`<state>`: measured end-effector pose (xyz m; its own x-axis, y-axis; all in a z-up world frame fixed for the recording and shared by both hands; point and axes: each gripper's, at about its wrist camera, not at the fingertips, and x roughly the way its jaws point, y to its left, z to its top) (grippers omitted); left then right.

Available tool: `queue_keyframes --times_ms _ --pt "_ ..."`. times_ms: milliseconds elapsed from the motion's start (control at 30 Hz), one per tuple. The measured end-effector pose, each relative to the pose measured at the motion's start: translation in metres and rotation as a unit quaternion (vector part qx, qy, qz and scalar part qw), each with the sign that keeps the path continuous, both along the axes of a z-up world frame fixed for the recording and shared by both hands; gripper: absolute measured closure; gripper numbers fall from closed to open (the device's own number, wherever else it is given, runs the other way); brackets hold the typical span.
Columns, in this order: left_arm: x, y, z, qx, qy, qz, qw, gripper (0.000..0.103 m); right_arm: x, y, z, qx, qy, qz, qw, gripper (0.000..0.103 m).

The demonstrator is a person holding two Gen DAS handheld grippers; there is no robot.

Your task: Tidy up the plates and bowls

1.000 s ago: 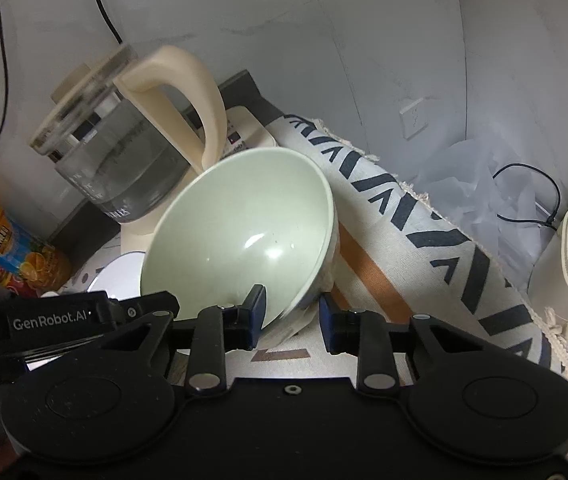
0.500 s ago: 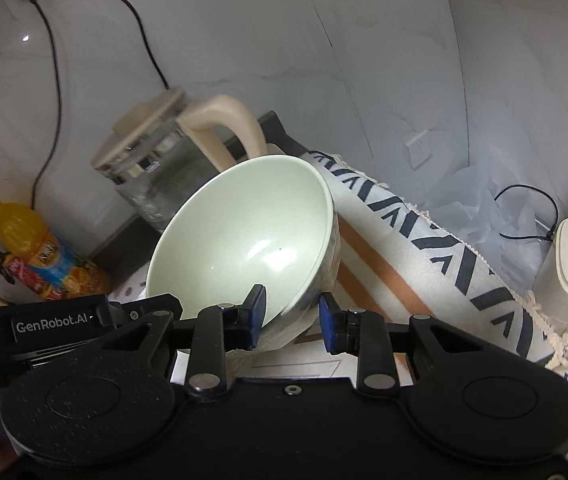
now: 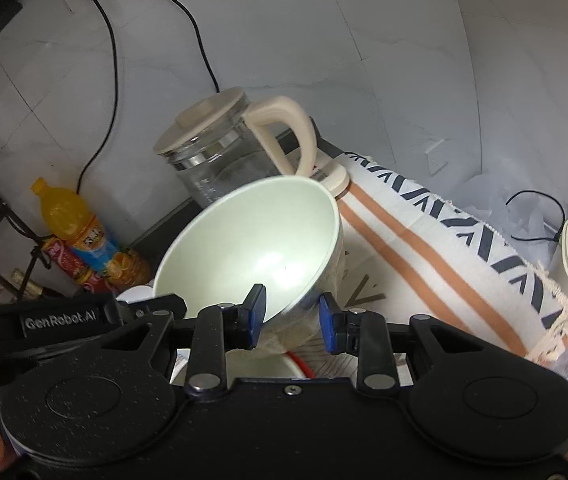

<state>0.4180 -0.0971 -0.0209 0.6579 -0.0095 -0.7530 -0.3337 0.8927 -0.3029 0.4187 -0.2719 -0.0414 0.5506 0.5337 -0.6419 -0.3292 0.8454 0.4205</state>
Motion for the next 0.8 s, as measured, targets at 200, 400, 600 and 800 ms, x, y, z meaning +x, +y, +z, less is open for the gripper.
queue_keyframes --times_ms 200,400,600,800 --pt "-0.019 0.004 0.0 0.003 -0.01 0.002 0.9999 0.077 -0.011 0.011 -0.001 -0.018 -0.019 0.005 1.0 0.076" --pt "-0.029 0.01 0.003 -0.012 -0.014 0.003 0.9998 0.08 -0.025 0.011 0.007 -0.016 -0.025 0.001 1.0 0.076" --pt "-0.044 0.006 0.005 -0.057 -0.044 -0.036 0.9967 0.102 -0.047 0.034 0.01 -0.027 -0.042 0.054 0.997 0.103" --pt "-0.049 0.013 -0.008 -0.033 -0.01 -0.012 0.9993 0.102 -0.046 0.035 -0.002 -0.023 -0.023 0.042 0.999 0.103"
